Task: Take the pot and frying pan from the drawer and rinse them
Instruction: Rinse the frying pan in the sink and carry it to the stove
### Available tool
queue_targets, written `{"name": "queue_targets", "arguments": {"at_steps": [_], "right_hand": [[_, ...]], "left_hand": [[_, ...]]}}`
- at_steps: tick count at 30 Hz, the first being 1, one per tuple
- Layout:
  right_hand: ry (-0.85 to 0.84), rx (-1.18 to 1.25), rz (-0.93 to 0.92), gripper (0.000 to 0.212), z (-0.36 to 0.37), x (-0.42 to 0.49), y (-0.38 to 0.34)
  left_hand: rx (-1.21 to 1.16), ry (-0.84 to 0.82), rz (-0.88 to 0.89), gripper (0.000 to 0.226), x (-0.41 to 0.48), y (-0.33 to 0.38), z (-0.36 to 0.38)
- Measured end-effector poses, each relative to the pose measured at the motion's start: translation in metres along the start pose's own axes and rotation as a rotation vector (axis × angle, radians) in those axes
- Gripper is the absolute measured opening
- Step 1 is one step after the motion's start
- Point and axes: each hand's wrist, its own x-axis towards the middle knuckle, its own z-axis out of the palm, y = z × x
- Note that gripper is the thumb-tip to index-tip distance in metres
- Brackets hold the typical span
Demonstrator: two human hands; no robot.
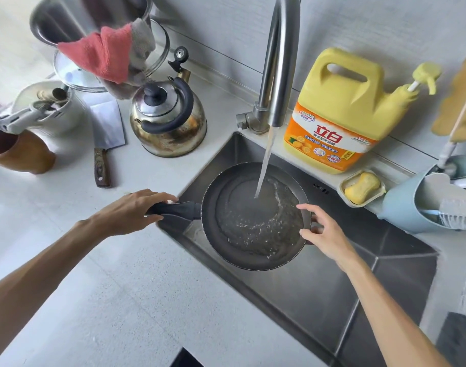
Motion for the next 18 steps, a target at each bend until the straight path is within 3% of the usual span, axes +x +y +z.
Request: {"name": "queue_targets", "arguments": {"at_steps": [4, 11, 15, 18], "right_hand": [[0.012, -0.019, -0.067, 0.06, 0.0, 0.005, -0.01], [0.091, -0.033, -0.25, 0.047, 0.003, 0.009, -0.009], [0.139, -0.04, -0.285, 0.048, 0.003, 0.004, -0.005], [0.184, -0.179, -0.377, 0.055, 0.0, 0.002, -0.002]], "left_hand": [[0.036, -0.066, 0.002, 0.055, 0.0, -0.003, -0.008], [0.05, 0.097, -0.01, 0.053, 0.002, -0.004, -0.008], [0.039, 0.193, 0.015, 0.059, 0.007, -0.001, -0.002], [0.071, 0.264, 0.035, 0.052, 0.012, 0.0, 0.004]]}}
